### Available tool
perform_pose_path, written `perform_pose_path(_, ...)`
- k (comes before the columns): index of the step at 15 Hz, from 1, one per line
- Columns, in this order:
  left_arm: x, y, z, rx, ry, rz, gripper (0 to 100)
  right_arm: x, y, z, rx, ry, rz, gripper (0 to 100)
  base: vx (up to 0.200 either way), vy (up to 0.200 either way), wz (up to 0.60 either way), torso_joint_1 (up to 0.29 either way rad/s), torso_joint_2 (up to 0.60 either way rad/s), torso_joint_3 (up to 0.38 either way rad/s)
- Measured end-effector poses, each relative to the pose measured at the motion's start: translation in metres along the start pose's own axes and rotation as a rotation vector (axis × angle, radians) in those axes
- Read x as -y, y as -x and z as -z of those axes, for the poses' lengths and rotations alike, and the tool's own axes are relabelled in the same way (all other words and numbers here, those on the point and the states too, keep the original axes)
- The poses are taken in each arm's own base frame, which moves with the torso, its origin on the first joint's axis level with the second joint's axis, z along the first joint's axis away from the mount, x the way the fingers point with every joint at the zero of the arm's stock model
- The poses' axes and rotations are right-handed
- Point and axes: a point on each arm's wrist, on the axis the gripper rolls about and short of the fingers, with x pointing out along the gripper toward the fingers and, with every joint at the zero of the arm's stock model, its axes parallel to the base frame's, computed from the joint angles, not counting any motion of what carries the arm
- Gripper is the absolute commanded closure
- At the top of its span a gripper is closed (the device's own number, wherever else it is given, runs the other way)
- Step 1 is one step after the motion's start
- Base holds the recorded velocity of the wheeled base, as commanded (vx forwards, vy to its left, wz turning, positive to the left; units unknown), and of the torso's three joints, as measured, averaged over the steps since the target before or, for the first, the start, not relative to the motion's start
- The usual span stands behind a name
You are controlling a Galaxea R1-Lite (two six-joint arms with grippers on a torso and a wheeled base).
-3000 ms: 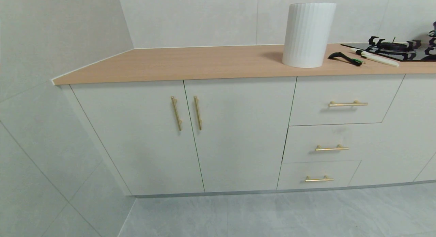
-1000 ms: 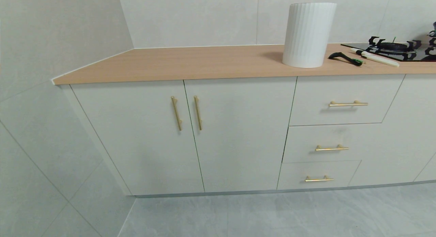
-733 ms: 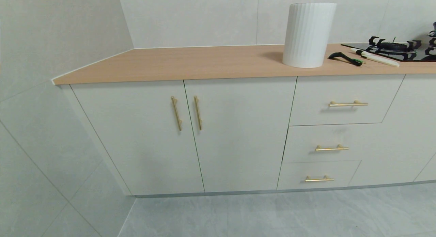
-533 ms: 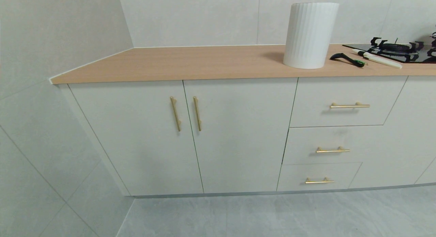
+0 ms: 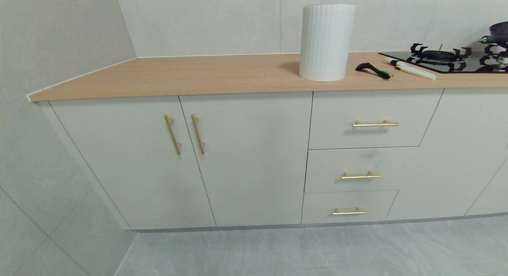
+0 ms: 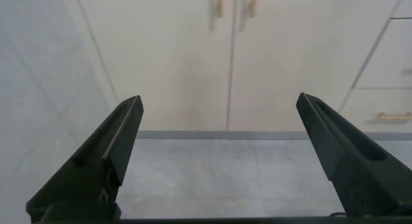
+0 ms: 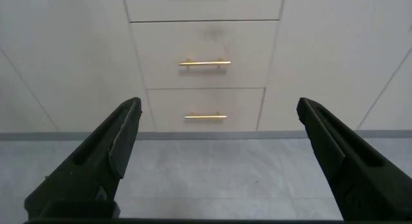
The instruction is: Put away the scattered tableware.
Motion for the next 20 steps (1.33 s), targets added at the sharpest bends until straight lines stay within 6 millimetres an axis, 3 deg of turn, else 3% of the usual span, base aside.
perform_pose_path(5,0.0,0.0,0.0,0.0,0.003,0.0,0,0.0,0.0,0.0,0.0,0.0,0.001,0,0.0,0.0,0.36,0.002,0.0,0.002)
perform_pose_path(15,0.0,0.0,0.0,0.0,0.01,0.0,0,0.0,0.0,0.0001,-0.001,0.0,0.0,0,0.0,0.0,0.0,0.0,0.0,0.0)
perform_pose_path(20,0.0,0.0,0.0002,-0.001,0.01,0.001,0,0.0,0.0,0.0001,-0.001,0.0,0.003,0,0.0,0.0,-0.24,0.001,0.0,-0.001)
